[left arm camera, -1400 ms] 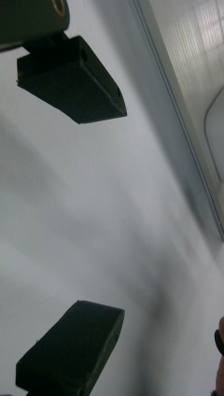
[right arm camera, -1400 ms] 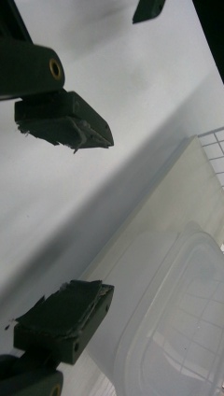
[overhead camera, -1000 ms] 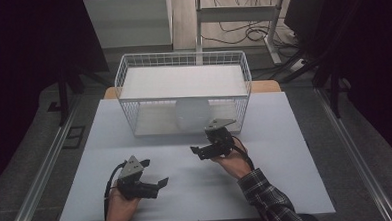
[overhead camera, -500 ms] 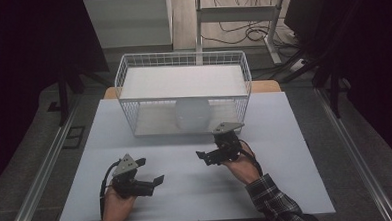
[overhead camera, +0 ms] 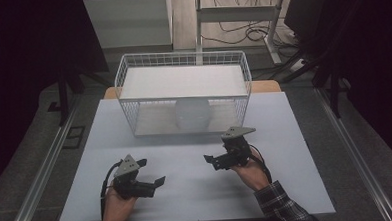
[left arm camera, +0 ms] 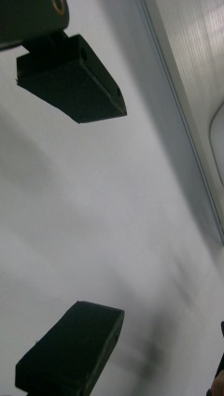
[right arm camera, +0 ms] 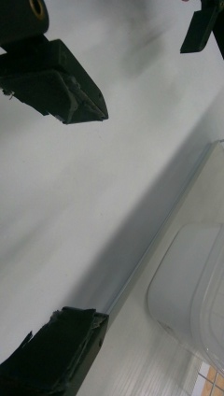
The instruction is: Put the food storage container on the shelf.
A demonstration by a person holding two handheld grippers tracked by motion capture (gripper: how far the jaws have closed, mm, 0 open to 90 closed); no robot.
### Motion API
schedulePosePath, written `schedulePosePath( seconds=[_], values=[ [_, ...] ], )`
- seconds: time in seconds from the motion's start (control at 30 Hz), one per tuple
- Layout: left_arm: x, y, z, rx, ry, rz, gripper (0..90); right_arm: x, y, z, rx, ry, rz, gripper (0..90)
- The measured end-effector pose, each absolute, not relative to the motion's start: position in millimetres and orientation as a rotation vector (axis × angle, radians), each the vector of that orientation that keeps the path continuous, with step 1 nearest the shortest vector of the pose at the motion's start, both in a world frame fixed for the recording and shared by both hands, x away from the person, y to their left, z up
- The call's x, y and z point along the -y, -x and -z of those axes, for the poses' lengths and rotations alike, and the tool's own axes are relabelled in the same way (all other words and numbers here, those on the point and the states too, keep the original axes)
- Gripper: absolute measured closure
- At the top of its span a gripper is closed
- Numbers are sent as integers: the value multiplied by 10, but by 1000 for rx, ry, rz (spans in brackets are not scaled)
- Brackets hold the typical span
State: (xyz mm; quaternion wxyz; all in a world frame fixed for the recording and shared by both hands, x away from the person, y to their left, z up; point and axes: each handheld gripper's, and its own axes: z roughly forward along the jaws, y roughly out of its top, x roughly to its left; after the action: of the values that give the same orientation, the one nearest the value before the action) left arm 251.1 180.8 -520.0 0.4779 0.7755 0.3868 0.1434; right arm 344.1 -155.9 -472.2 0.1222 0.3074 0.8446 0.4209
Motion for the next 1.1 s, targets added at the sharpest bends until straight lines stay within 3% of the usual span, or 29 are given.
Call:
schedulePosePath(
  seconds=[1.1],
  values=[
    [-1808,-2383,5217,-949,-1910,-386,30,1974,-3030,4865,-2427,-956,-1198,2]
  ],
)
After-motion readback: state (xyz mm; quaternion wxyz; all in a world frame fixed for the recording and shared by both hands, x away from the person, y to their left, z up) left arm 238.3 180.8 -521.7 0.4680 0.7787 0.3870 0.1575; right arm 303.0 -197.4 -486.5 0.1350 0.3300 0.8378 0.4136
